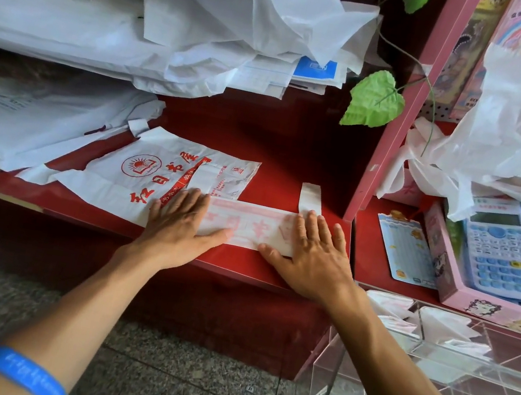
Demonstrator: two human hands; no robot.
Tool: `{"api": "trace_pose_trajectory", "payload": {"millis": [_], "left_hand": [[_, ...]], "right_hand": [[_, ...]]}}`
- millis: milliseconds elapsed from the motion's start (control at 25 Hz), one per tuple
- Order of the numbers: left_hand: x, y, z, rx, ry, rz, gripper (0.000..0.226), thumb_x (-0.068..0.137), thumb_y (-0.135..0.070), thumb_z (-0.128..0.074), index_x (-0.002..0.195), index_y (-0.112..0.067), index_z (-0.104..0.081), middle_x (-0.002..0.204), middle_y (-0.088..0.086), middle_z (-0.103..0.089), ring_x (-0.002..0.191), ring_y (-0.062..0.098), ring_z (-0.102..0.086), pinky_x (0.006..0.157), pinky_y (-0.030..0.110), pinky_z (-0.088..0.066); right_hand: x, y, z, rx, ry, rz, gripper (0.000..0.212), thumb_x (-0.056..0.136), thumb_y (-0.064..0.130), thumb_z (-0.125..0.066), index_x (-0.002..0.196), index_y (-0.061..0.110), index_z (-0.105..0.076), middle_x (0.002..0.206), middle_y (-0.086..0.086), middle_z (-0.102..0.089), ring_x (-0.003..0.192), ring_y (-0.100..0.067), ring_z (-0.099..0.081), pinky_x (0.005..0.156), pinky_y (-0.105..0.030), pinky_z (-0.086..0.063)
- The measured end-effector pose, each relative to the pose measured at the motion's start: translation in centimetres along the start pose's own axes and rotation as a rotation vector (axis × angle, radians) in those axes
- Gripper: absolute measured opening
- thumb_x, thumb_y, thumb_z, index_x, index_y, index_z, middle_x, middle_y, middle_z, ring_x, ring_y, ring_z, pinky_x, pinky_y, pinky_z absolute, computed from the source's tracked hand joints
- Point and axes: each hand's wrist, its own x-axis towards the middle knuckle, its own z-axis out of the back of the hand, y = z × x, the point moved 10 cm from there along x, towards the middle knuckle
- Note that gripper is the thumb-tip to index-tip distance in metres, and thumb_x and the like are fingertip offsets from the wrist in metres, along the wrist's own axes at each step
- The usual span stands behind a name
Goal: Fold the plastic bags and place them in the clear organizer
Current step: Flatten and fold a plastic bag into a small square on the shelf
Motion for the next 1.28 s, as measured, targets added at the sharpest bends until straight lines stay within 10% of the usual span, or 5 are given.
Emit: {"api": "trace_pose_trajectory", "payload": {"millis": [480,640,760,1000,1280], "left_hand": [[-2.0,1.4,1.4,-0.108,0.013,-0.205,0.145,0.029,-0.109,-0.032,0.155,-0.042,-0.006,0.163,-0.017,0.006,0.147,0.005,0.022,0.120,0.047,0.015],[-3.4,1.2,1.7,-0.047,0.123,-0.234,0.114,0.059,-0.073,-0.076,0.149,-0.054,-0.010,0.151,-0.031,0.001,0.139,-0.006,0.024,0.119,0.037,0.017],[-4.0,2.2,2.7,-0.151,0.114,-0.200,0.089,0.071,-0.045,-0.083,0.137,-0.065,-0.026,0.148,-0.030,-0.020,0.145,0.001,-0.005,0.123,0.042,-0.006],[-4.0,3.7,3.9,-0.484,-0.002,-0.131,0.048,0.085,-0.021,-0.076,0.113,-0.056,-0.059,0.129,-0.019,-0.059,0.123,0.007,-0.052,0.100,0.031,-0.042],[-3.9,4.5,4.7,-0.698,-0.129,0.026,0.039,0.086,-0.015,-0.073,0.103,-0.047,-0.059,0.091,-0.021,-0.073,0.096,0.001,-0.064,0.086,0.033,-0.048]], "right_hand": [[-5.0,0.5,0.5,-0.049,-0.025,0.172,0.115,0.065,0.087,-0.012,0.158,0.019,-0.003,0.166,-0.009,0.000,0.153,-0.022,-0.002,0.121,-0.037,0.006],[-5.6,0.2,2.1,0.120,-0.066,0.244,0.067,0.093,0.056,-0.048,0.151,0.024,-0.035,0.161,-0.005,-0.028,0.147,-0.021,-0.029,0.121,-0.035,-0.014],[-5.4,-1.4,4.3,0.297,-0.124,0.254,0.034,0.085,0.030,-0.051,0.116,0.028,-0.067,0.111,0.001,-0.072,0.100,-0.025,-0.067,0.085,-0.035,-0.051],[-4.7,-4.1,5.8,0.503,-0.185,0.150,0.021,0.094,0.016,-0.060,0.081,0.027,-0.073,0.047,0.010,-0.045,0.047,-0.009,-0.042,0.049,-0.022,-0.032],[-2.7,-6.5,4.5,0.700,-0.249,-0.076,0.008,0.093,0.017,-0.060,0.087,0.016,-0.065,0.071,0.005,-0.062,0.070,-0.017,-0.058,0.058,-0.025,-0.045]]}}
